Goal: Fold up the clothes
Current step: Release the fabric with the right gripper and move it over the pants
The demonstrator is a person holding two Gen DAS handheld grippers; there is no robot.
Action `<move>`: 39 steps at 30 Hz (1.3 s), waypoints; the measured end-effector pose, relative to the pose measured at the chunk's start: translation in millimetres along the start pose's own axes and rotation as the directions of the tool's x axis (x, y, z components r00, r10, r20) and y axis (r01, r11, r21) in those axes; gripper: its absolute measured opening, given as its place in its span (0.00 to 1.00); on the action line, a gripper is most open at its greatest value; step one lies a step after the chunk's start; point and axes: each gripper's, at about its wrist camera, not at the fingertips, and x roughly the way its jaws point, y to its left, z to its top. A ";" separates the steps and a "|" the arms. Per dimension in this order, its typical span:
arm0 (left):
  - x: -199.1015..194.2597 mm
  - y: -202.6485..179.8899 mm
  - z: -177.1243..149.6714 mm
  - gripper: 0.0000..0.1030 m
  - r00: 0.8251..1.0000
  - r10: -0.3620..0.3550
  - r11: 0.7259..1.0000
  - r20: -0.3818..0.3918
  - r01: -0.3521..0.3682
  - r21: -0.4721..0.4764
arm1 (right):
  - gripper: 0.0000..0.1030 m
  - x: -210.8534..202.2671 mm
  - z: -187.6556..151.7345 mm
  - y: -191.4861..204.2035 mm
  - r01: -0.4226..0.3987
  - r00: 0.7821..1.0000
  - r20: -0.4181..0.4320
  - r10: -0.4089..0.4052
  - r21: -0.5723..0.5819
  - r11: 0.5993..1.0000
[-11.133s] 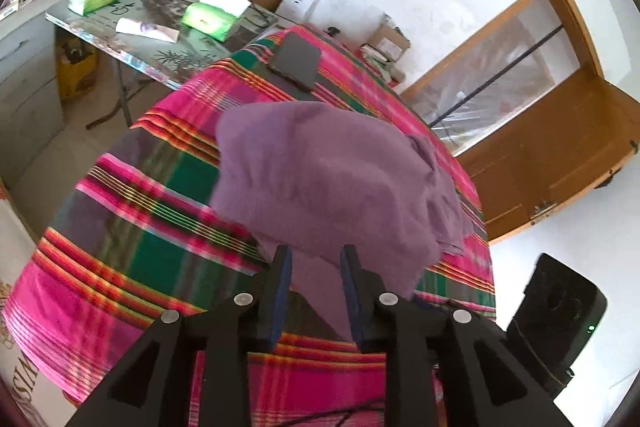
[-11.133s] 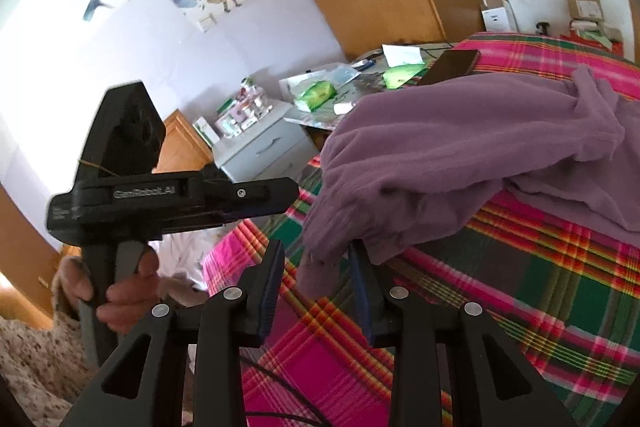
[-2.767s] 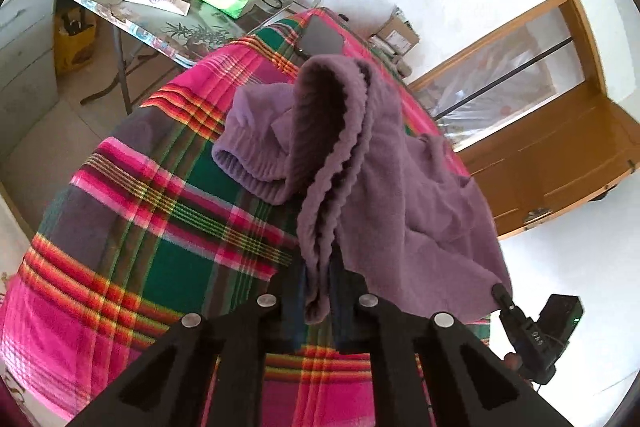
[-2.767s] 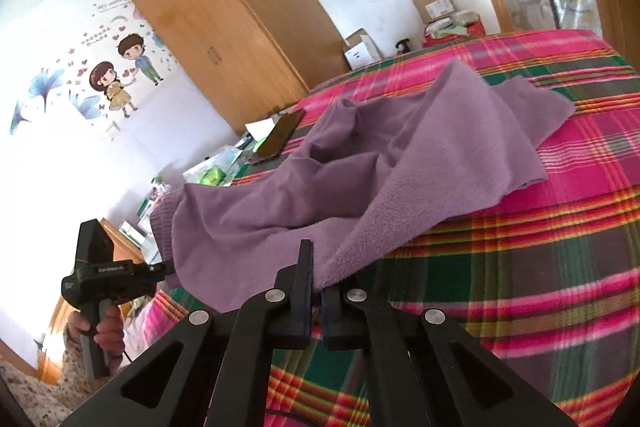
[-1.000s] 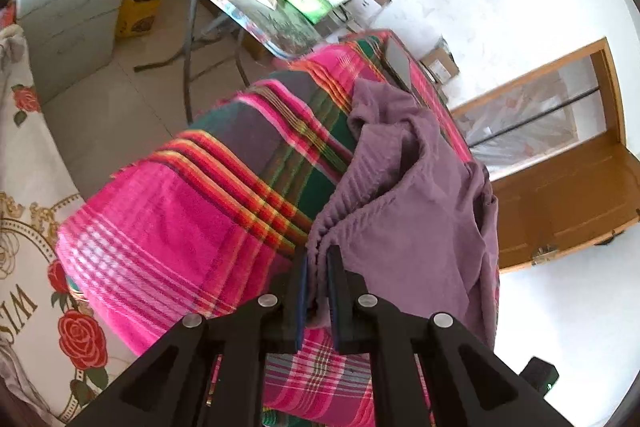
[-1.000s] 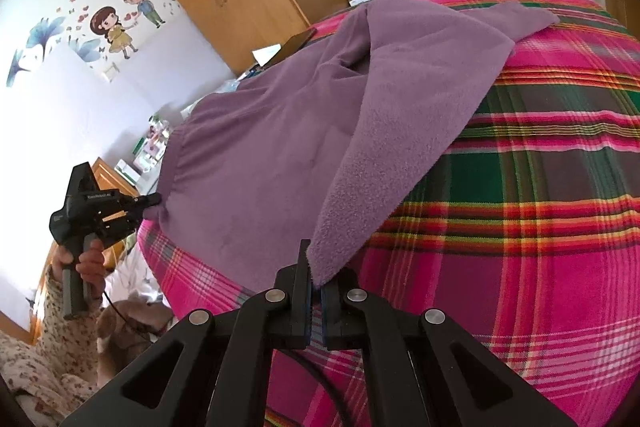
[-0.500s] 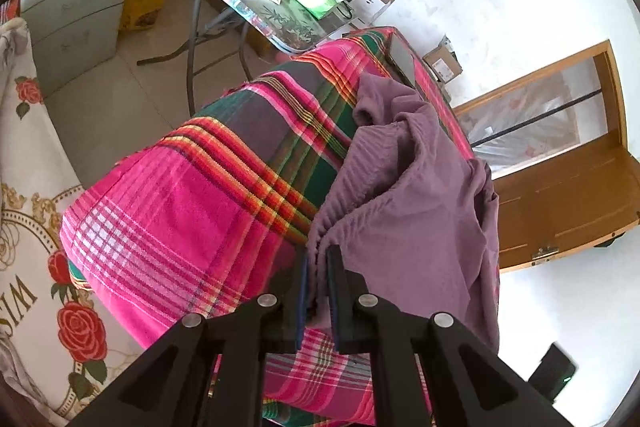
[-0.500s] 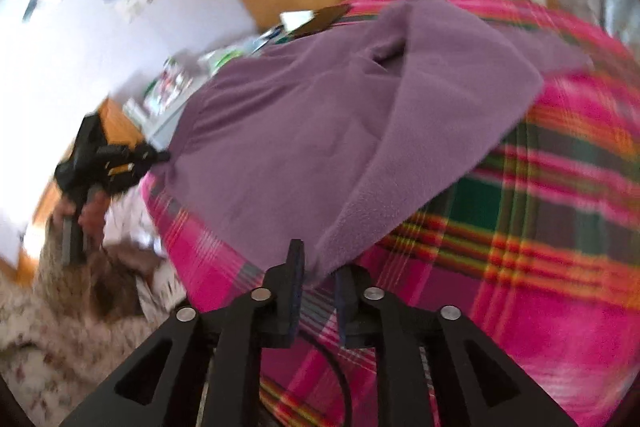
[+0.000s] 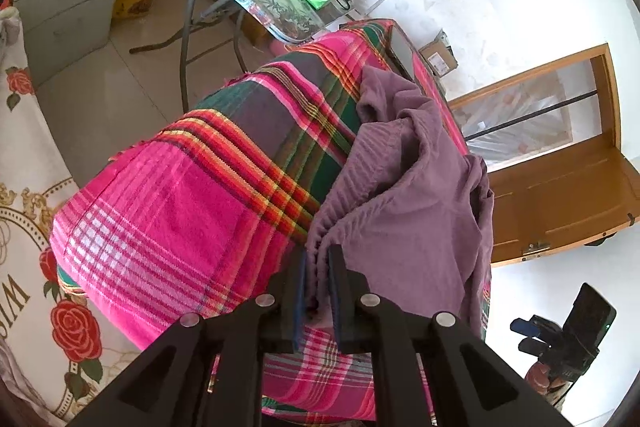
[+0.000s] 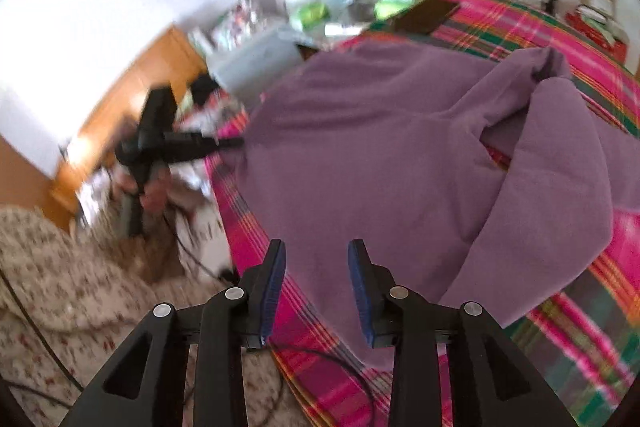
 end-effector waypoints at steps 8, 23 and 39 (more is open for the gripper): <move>1.5 4.2 3.4 0.11 0.999 -0.032 0.999 -0.016 0.032 0.003 | 0.33 2.5 70.0 -19.0 0.071 0.993 0.096 -0.062 -0.094 0.993; 1.8 5.8 5.1 0.11 0.999 -0.044 0.999 -0.024 0.044 0.013 | 0.41 145.2 240.9 -44.5 0.011 1.000 -0.013 -0.016 -0.327 0.945; 4.4 -1.0 9.7 0.12 0.999 -0.012 0.998 -0.053 0.016 0.066 | 0.43 231.1 244.9 8.1 -0.097 0.959 -0.249 -0.136 -0.741 0.665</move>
